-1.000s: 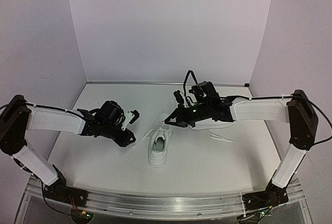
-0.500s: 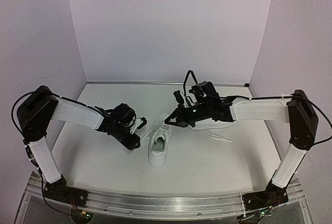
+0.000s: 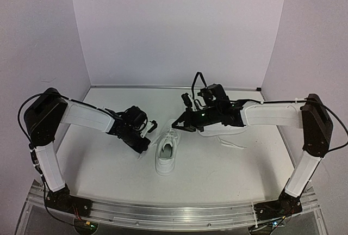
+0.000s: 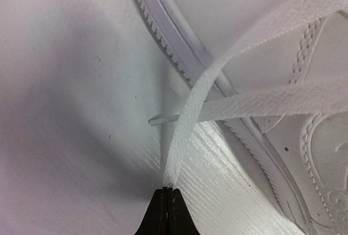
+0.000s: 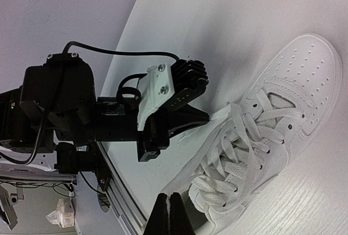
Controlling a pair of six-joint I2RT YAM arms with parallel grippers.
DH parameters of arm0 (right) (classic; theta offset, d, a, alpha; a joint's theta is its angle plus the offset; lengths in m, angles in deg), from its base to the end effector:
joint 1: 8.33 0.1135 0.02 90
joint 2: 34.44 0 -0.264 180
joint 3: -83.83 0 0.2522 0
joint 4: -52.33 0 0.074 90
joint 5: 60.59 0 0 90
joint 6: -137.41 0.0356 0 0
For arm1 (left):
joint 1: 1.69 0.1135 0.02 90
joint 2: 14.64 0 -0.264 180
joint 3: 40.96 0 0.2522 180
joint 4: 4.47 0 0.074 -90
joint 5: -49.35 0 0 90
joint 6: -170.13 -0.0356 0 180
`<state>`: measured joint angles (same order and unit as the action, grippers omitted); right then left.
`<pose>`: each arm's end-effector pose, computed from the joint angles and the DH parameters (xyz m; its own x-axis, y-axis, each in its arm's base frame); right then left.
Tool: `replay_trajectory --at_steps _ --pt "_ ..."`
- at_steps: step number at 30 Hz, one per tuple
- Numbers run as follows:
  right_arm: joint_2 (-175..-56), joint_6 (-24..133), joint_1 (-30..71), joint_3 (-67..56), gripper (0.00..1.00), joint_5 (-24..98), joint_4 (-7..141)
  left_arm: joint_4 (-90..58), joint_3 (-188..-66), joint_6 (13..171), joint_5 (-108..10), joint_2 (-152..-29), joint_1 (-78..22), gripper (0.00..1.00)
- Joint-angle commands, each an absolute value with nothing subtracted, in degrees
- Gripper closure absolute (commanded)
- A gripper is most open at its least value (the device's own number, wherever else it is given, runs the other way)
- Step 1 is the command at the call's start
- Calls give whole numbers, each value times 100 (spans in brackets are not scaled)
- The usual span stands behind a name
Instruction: Tie the shoes
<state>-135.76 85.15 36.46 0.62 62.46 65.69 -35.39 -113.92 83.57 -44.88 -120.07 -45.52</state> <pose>0.2703 0.2956 0.2398 -0.8565 -0.1273 -0.5002 -0.5013 0.4364 0.7472 0.2522 -0.2457 0.1347 -0.6867 0.5763 -0.4432 0.6745 0.7324 -0.0927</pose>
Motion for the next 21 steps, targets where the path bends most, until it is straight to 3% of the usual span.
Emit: replay_trajectory --at_steps 1,15,21 --pt "-13657 8440 3683 -89 100 6151 6427 -3885 -11405 8685 -4158 -11182 -4572 100" --pt "-13668 8403 3683 -121 100 6026 6427 -4591 -11284 9539 -3737 -8677 -4626 100" --pt "-13715 8412 3681 -107 100 5969 6426 -4455 -10571 9914 -4513 -7154 -4804 100"
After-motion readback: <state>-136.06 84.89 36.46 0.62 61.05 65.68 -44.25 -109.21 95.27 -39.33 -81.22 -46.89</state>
